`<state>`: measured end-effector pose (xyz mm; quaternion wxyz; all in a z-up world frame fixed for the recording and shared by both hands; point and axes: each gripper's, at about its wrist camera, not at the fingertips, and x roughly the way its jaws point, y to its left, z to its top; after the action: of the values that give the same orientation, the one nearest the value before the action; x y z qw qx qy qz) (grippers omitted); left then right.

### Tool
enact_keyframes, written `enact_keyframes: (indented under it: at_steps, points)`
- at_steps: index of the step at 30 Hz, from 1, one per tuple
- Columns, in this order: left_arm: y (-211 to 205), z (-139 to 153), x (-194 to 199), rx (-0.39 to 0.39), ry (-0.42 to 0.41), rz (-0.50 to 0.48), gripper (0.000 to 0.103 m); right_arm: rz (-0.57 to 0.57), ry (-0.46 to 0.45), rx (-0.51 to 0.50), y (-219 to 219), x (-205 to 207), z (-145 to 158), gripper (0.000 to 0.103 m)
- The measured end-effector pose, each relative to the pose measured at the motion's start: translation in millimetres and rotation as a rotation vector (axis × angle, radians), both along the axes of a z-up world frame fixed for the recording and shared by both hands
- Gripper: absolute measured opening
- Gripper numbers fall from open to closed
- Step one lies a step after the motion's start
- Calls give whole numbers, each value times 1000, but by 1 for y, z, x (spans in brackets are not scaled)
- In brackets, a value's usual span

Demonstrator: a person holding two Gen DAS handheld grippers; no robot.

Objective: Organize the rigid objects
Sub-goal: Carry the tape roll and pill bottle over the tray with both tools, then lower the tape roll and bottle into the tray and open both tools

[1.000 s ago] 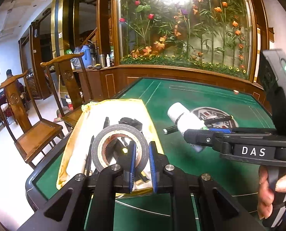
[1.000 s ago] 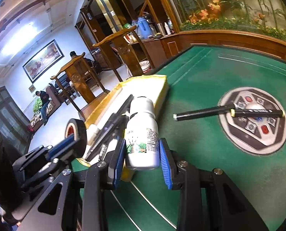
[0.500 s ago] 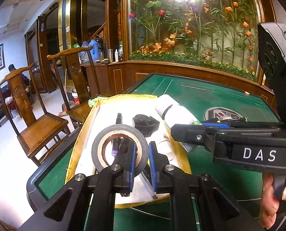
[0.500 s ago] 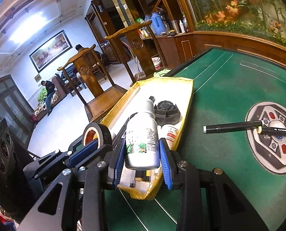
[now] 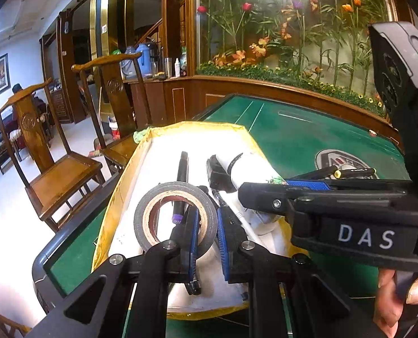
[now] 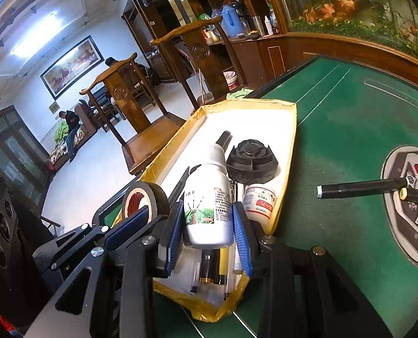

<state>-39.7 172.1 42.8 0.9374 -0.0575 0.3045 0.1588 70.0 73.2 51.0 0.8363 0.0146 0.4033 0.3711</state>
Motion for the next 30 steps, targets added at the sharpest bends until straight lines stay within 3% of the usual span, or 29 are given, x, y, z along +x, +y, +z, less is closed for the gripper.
enact_keyframes:
  at_steps: [10, 15, 26, 27, 29, 30]
  points:
    - [11, -11, 11, -30, 29, 8, 13, -13, 24, -18, 4, 12, -13, 34]
    - [21, -16, 16, -91, 43, 9, 13, -17, 39, -38, 11, 16, -20, 34]
    - [30, -20, 17, -145, 49, 21, 14, -1, 26, -56, 19, 12, -23, 34]
    - [30, -20, 17, -148, 49, 20, 17, -1, 28, -54, 18, 12, -22, 34]
    - [30, -20, 15, -152, 46, 30, 43, 0, 32, -50, 16, 10, -22, 35]
    - [31, -20, 14, -156, 40, 35, 47, 2, 34, -48, 15, 10, -21, 35]
